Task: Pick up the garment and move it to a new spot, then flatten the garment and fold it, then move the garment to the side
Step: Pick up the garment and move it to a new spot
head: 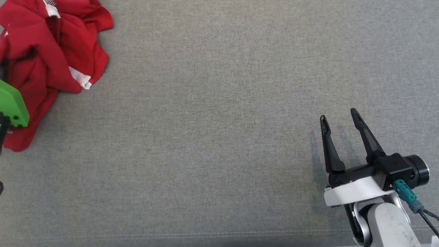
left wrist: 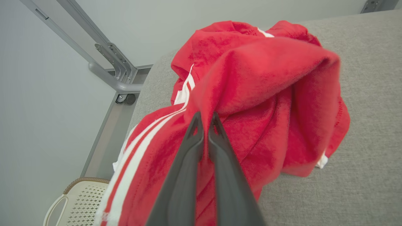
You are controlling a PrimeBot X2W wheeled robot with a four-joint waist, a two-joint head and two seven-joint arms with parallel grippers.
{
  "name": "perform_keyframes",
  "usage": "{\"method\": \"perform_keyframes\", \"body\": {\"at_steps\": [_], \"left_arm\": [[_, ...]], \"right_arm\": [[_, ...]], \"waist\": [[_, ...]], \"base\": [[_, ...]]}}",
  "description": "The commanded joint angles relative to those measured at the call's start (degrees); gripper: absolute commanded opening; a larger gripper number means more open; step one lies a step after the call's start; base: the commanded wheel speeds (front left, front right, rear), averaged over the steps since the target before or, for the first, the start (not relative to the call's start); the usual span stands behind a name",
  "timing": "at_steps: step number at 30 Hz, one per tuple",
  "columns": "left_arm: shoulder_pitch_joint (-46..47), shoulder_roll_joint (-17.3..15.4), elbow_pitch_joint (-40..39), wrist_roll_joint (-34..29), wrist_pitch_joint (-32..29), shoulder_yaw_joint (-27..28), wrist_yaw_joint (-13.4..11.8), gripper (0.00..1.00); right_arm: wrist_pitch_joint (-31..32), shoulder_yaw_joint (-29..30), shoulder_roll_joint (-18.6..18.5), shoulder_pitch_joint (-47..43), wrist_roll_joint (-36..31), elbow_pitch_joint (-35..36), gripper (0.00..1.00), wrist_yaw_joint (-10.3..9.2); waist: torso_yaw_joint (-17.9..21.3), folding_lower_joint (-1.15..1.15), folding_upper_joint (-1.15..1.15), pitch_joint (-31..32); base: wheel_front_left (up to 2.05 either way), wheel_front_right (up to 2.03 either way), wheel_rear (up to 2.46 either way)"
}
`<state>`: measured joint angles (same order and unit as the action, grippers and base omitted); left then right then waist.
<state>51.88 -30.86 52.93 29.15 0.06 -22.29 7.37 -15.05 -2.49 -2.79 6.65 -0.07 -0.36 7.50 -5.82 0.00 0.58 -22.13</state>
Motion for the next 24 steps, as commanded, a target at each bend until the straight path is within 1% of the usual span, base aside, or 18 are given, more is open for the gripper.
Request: {"method": "perform_keyframes", "body": {"at_steps": [1, 8, 14, 16, 20, 24], "left_arm": [[1.35, -0.81, 0.23, -0.44, 0.29, -0.57, 0.05, 0.0], [3.61, -1.88, -2.17, -1.04, 1.19, -3.78, 0.1, 0.0], [5.5, -2.42, -6.93, -0.86, 0.64, -8.48, 0.11, 0.0], [5.79, -2.46, -7.95, -0.95, 0.38, -9.5, 0.11, 0.0], [7.5, -1.99, -12.65, -0.96, -0.48, -13.36, 0.1, 0.0], [9.19, -0.66, -17.41, -0.65, -2.05, -16.89, 0.1, 0.0]], "right_arm": [[-0.18, -0.14, -0.18, -0.54, 0.64, -0.33, 1.0, -0.02], [-0.18, -1.01, -0.18, -1.74, 2.67, -1.32, 1.0, -0.02], [-0.18, -1.04, -0.18, -3.08, 4.6, -2.16, 1.0, -0.02], [-0.18, -0.98, -0.18, -3.32, 4.89, -2.27, 1.0, -0.02], [-0.18, -0.33, -0.18, -4.4, 5.67, -2.61, 1.0, -0.02], [-0.18, 0.25, -0.18, -5.54, 6.24, -2.79, 1.0, -0.02]], "waist": [[0.08, 0.0, -0.58, 1.83], [0.67, 0.0, -0.58, 7.71], [2.53, 0.0, -0.58, 12.92], [2.99, 0.0, -0.58, 13.75], [4.82, 0.0, -0.58, 16.59], [6.73, 0.0, -0.58, 18.57]], "base": [[0.0, 0.0, 0.0], [0.0, 0.0, 0.0], [0.0, 0.0, 0.0], [0.0, 0.0, 0.0], [0.0, 0.0, 0.0], [0.0, 0.0, 0.0]]}}
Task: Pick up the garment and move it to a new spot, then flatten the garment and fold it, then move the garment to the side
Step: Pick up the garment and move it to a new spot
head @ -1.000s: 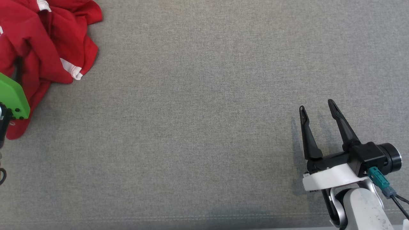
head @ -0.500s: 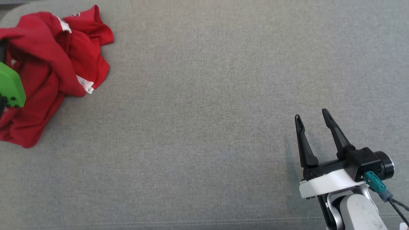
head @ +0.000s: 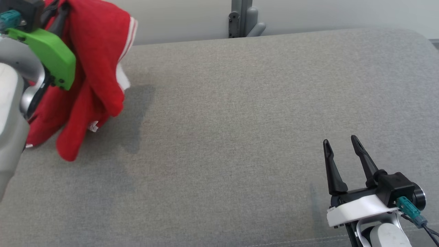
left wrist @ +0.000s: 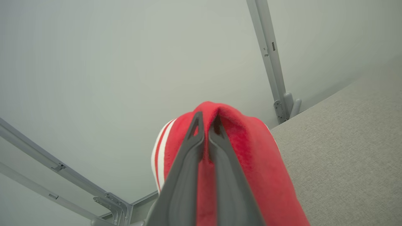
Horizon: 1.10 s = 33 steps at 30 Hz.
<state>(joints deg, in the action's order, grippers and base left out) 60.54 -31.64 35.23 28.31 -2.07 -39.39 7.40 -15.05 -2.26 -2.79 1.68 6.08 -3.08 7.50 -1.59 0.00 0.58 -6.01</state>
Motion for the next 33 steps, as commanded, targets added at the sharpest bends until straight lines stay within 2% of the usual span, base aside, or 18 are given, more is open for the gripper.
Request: {"method": "perform_keyframes", "body": {"at_steps": [1, 5, 10, 16, 22, 29, 33], "left_arm": [[0.99, 0.67, -0.74, 0.39, -0.32, -0.34, 0.07, 0.0], [1.73, 4.48, -4.27, 1.19, -1.55, -1.73, -0.27, 0.0], [0.08, 10.33, -7.52, 2.79, -2.01, -2.7, -2.16, 0.0], [-3.75, 18.1, -6.86, 4.91, 0.57, -3.93, -4.48, 0.0], [-8.5, 23.37, 1.89, 5.02, 4.92, -6.2, -5.45, 0.0], [-10.51, 24.63, 15.79, 5.14, 12.2, -5.2, -7.51, 0.0], [-10.11, 25.39, 22.25, 5.95, 13.93, -4.81, -6.93, 0.0]], "right_arm": [[-0.18, 0.17, -0.17, -0.76, 0.28, -0.09, 1.0, -0.02], [-0.18, 0.58, -0.18, -1.53, 0.86, -0.16, 1.0, -0.02], [-0.18, 0.5, -0.18, -1.43, 1.5, 0.22, 1.0, -0.02], [-0.18, -0.08, -0.17, -0.27, 2.16, 0.22, 1.0, -0.02], [-0.18, -1.59, -0.18, 1.29, 2.89, 0.5, 1.0, -0.02], [-0.18, -1.99, -0.16, 3.2, 3.1, 0.74, 1.0, -0.02], [-0.18, -1.98, -0.16, 3.84, 3.03, 0.76, 1.0, -0.02]], "waist": [[2.94, 0.0, -0.58, 2.8], [4.63, 0.0, -0.58, 3.71], [6.76, 0.0, -0.58, 3.23], [8.96, 0.0, -0.58, 1.07], [11.61, 0.0, -0.58, -2.63], [13.8, 0.0, -0.58, -7.23], [14.09, 0.0, -0.58, -8.6]], "base": [[0.0, 0.0, 0.0], [0.0, 0.0, 0.0], [0.0, 0.0, 0.0], [0.0, 0.0, 0.0], [0.0, 0.0, 0.0], [0.0, 0.0, 0.0], [0.0, 0.0, 0.0]]}}
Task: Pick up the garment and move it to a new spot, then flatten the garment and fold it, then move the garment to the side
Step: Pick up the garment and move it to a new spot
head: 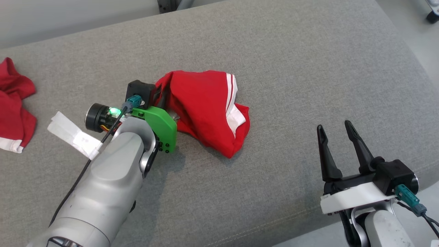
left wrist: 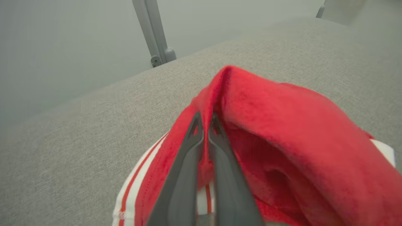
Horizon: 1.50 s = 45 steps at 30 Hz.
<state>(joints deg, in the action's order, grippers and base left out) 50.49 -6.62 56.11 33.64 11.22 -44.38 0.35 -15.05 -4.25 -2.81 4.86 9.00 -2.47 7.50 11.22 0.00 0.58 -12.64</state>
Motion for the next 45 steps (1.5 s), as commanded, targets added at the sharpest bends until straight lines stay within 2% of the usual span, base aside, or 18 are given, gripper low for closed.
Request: {"method": "perform_keyframes", "body": {"at_steps": [1, 2, 3, 4, 5, 13, 20, 28, 35, 40, 45], "left_arm": [[0.09, 0.57, 2.52, 0.89, 1.01, 0.37, 0.13, 0.0], [0.23, 0.78, 3.55, 0.9, 1.44, 0.47, 0.24, 0.36], [0.23, 0.78, 3.55, 0.9, 1.44, 0.47, 0.24, 0.36], [0.35, 1.02, 4.42, 0.88, 1.86, 0.56, 0.47, 0.85], [0.43, 1.29, 5.18, 1.1, 2.18, 0.78, 0.61, 1.0], [-0.36, 2.37, 6.57, 1.19, 4.02, 1.71, 1.69, 1.0], [-4.79, 1.32, 0.23, -0.86, 3.94, 4.11, 1.14, 1.0], [-15.81, -0.63, -13.0, -4.39, 3.94, 11.1, -1.66, 1.0], [-32.38, -1.98, -29.49, -9.19, 3.95, 22.0, -5.13, 1.0], [-42.03, -1.17, -37.73, -12.52, 3.95, 28.35, -6.02, 1.0], [-47.85, -0.33, -41.68, -15.03, 3.95, 32.02, -5.44, 1.0]], "right_arm": [[-0.18, 0.04, -0.14, 0.74, 0.07, 0.13, 1.0, -0.02], [-0.18, 0.08, -0.14, 0.85, -0.01, 0.12, 1.0, -0.02], [-0.18, 0.08, -0.14, 0.85, -0.01, 0.12, 1.0, -0.02], [-0.18, 0.11, -0.15, 0.95, -0.09, 0.08, 1.0, -0.02], [-0.18, 0.17, -0.14, 1.03, -0.2, 0.07, 1.0, -0.02], [-0.18, 0.7, -0.14, 0.27, -1.18, -0.48, 1.0, -0.02], [-0.18, 1.24, -0.15, -1.36, -1.72, -0.77, 1.0, -0.02], [-0.18, 2.04, -0.15, -3.64, -2.69, -0.56, 1.0, -0.02], [-0.18, 2.92, -0.15, -6.02, -3.34, 0.26, 1.0, -0.02], [-0.18, 3.2, -0.15, -7.49, -3.62, 0.5, 1.0, -0.02], [-0.18, 3.26, -0.16, -8.42, -3.36, 0.63, 1.0, -0.02]], "waist": [[1.26, 0.0, -0.58, -2.12], [1.2, 0.0, -0.58, -2.22], [1.2, 0.0, -0.58, -2.22], [1.09, 0.0, -0.58, -2.26], [0.87, 0.0, -0.58, -2.23], [-1.88, 0.0, -0.58, 0.39], [-4.43, 0.0, -0.58, 3.86], [-6.27, 0.0, -0.58, 8.02], [-7.49, 0.0, -0.58, 10.7], [-8.52, 0.0, -0.58, 11.83], [-9.21, 0.0, -0.58, 12.36]], "base": [[0.0, 0.0, 0.0], [0.0, 0.0, 0.0], [0.0, 0.0, 0.0], [0.0, 0.0, 0.0], [0.0, 0.0, 0.0], [0.0, 0.0, 0.0], [0.0, 0.0, 0.0], [0.0, 0.0, 0.0], [0.0, 0.0, 0.0], [0.0, 0.0, 0.0], [0.0, 0.0, 0.0]]}}
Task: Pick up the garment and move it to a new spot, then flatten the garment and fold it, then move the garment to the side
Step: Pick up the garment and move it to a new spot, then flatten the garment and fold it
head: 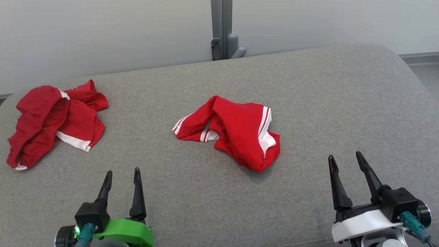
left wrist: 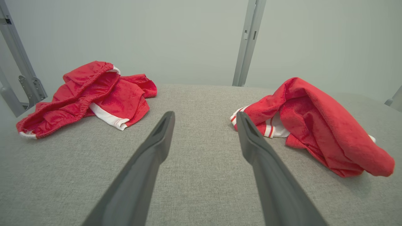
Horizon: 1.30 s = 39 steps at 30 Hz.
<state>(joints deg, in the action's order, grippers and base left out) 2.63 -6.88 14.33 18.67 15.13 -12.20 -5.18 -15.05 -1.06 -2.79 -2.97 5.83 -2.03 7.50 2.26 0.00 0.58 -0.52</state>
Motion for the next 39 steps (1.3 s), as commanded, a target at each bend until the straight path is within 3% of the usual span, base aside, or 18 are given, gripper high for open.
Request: {"method": "perform_keyframes", "body": {"at_steps": [1, 9, 20, 33, 39], "left_arm": [[-1.13, 0.22, -0.63, -0.45, 0.04, 0.57, 0.25, 1.0], [-6.63, 2.26, -1.5, -2.97, 0.04, 5.02, 2.32, 1.0], [-6.8, 3.58, -0.6, -5.96, 0.05, 7.82, 4.34, 1.0], [-4.35, 3.97, 0.69, -7.33, 0.05, 7.59, 6.23, 1.0], [2.55, 3.95, 7.29, -7.79, 0.05, 4.47, 7.61, 1.0]], "right_arm": [[-0.18, 0.03, -0.17, -0.73, -0.07, 0.14, 1.0, -0.02], [-0.18, -0.44, -0.18, -1.16, 0.07, -0.28, 1.0, -0.02], [-0.18, -0.69, -0.18, -0.4, 0.19, -0.39, 1.0, -0.02], [-0.18, -0.69, -0.17, -0.05, 0.49, -0.58, 1.0, -0.02], [-0.18, -1.81, -0.17, 1.32, 0.58, -0.7, 1.0, -0.02]], "waist": [[-0.36, 0.0, -0.58, 0.32], [-0.66, 0.0, -0.58, 0.64], [-0.32, 0.0, -0.58, 0.52], [-0.53, 0.0, -0.58, -0.28], [0.37, 0.0, -0.58, -1.88]], "base": [[0.0, 0.0, 0.0], [0.0, 0.0, 0.0], [0.0, 0.0, 0.0], [0.0, 0.0, 0.0], [0.0, 0.0, 0.0]]}}
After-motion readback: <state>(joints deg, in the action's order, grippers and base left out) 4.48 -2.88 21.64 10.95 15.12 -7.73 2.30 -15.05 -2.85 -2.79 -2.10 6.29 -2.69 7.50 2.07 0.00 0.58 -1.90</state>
